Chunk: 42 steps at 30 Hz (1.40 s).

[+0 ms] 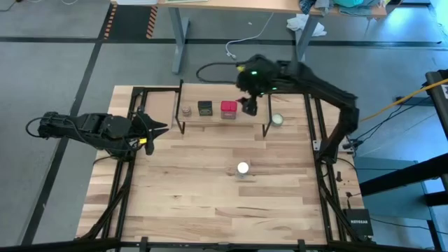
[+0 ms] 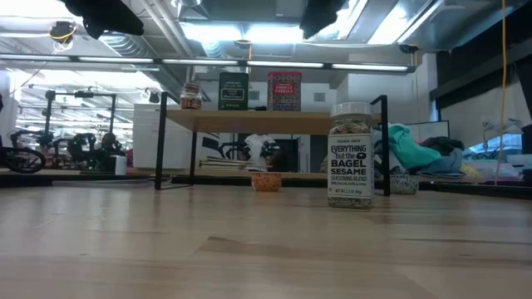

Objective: Shelf spices
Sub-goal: Put the white seasoning bottle on the shelf

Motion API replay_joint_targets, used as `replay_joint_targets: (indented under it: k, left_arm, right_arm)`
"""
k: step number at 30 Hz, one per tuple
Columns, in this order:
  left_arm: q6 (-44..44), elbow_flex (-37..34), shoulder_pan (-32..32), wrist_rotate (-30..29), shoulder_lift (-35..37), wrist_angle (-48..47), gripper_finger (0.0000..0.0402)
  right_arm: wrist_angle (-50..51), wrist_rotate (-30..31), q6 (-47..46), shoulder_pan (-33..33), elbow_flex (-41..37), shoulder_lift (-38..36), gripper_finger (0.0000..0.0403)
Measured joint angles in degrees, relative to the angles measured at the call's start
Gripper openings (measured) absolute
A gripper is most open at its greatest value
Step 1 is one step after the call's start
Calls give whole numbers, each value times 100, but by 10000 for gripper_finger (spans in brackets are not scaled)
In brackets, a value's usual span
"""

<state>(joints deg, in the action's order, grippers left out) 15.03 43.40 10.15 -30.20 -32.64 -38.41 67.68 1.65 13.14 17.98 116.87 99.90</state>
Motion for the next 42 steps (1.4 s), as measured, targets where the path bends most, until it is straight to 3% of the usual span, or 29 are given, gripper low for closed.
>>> replay_joint_targets:
  k: [7, 16, 22, 27, 31, 37, 42]
  left_arm:
    - [-52, 0, 0, -1, 0, -11, 76]
    - [-138, 0, 0, -1, -2, 2, 76]
    - [-90, 0, 0, -1, -2, 36, 76]
    - [-88, 0, 0, -1, -2, 52, 76]
    - [-94, 0, 0, -1, -2, 54, 76]
    - [-92, 0, -1, -1, -2, 55, 76]
    - [-90, 0, 0, -1, -2, 55, 76]
  right_arm:
    - [135, -79, -813, -930, -74, -553, 286]
    - [-191, 1221, -1944, -2532, -1338, -325, 286]
    - [-155, 978, -3160, -2795, -2488, -336, 291]
    - [-1071, 219, -3527, -3044, -3185, -324, 308]
    - [-1684, 29, -3647, -3161, -3448, -325, 329]
    - [-1708, 153, -3859, -3152, -3611, -256, 358]
    - [-1776, 67, -3863, -3146, -3755, 29, 358]
